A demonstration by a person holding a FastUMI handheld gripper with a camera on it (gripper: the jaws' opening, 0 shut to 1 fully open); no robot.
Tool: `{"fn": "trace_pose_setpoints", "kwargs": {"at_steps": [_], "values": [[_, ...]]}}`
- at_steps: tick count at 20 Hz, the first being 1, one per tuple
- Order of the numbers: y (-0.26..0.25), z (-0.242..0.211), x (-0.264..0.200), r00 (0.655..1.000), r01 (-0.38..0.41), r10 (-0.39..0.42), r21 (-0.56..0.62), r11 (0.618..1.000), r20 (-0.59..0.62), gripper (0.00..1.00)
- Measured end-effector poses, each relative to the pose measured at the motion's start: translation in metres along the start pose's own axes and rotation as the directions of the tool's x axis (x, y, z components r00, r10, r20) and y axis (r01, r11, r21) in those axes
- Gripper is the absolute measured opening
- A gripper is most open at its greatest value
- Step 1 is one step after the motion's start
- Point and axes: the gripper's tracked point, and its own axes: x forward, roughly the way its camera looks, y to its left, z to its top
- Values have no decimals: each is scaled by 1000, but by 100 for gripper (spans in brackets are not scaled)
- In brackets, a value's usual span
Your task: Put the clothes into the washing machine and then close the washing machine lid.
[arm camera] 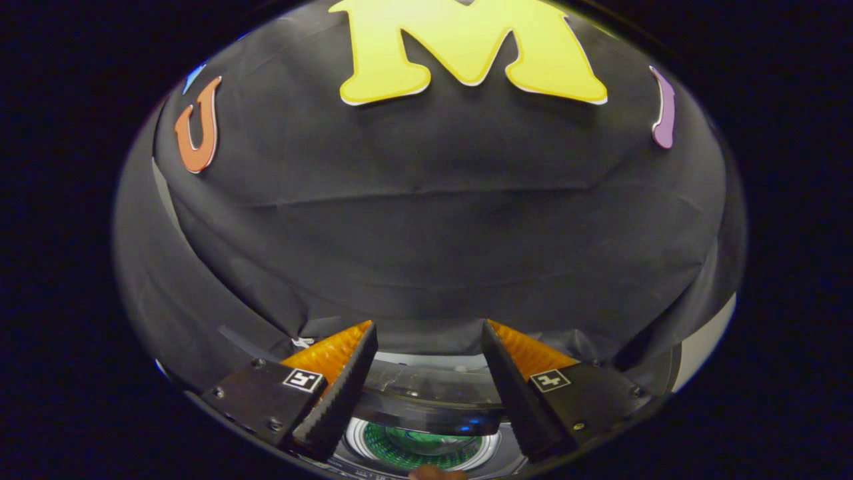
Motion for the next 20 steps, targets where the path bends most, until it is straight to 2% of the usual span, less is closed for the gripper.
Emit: {"fn": "trace_pose_setpoints", "kwargs": {"at_steps": [7,20], "values": [[0,-2,-3,1000,4,-4,-7,1000,5,98],[3,-6,-19,992,-2,7,-38,999,130,98]]}}
